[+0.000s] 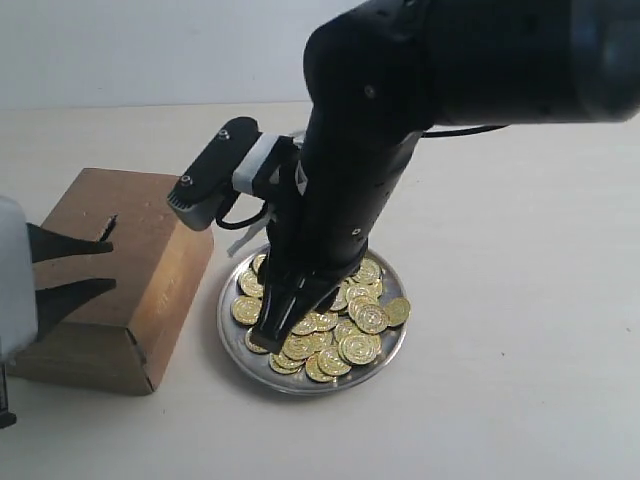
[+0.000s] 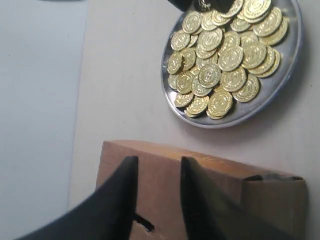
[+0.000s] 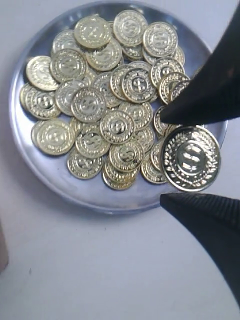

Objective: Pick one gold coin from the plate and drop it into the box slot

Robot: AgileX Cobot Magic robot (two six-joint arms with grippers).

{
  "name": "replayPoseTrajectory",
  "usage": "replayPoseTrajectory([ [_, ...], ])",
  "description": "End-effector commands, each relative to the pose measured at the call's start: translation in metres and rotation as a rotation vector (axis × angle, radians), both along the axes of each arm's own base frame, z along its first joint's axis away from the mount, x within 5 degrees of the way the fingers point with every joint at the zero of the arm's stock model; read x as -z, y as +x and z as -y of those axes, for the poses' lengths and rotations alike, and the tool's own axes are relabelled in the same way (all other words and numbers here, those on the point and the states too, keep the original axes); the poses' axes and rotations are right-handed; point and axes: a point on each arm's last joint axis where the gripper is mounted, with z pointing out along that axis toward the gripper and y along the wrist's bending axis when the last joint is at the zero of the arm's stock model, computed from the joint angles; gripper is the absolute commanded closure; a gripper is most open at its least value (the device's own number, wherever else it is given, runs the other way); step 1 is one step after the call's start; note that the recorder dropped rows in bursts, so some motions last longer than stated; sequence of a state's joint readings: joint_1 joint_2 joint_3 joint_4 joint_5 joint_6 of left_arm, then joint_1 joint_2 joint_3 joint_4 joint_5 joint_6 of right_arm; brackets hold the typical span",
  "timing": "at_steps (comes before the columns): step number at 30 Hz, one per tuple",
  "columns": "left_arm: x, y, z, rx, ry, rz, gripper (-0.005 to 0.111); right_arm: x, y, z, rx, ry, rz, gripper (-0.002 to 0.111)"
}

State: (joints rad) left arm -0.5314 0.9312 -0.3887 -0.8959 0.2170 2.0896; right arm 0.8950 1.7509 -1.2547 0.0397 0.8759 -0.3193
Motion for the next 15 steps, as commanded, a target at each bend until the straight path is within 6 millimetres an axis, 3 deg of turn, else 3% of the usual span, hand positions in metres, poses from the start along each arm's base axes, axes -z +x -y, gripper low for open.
replayPoseTrajectory([
  [1, 0.005, -0.001, 0.015, 0.112, 0.116, 0.113, 0.059, -0.021, -0.017, 0.004, -0.161, 0.054, -0.053, 0.073],
  [6, 0.004, -0.010, 0.029, 0.223, 0.156, 0.202, 0.057, -0.036, -0.030, 0.009, -0.297, 0.083, -0.091, 0.073],
  [15, 0.003, -0.031, 0.051, 0.400, 0.167, 0.278, 0.057, -0.042, -0.043, 0.007, -0.446, 0.143, -0.166, 0.073],
])
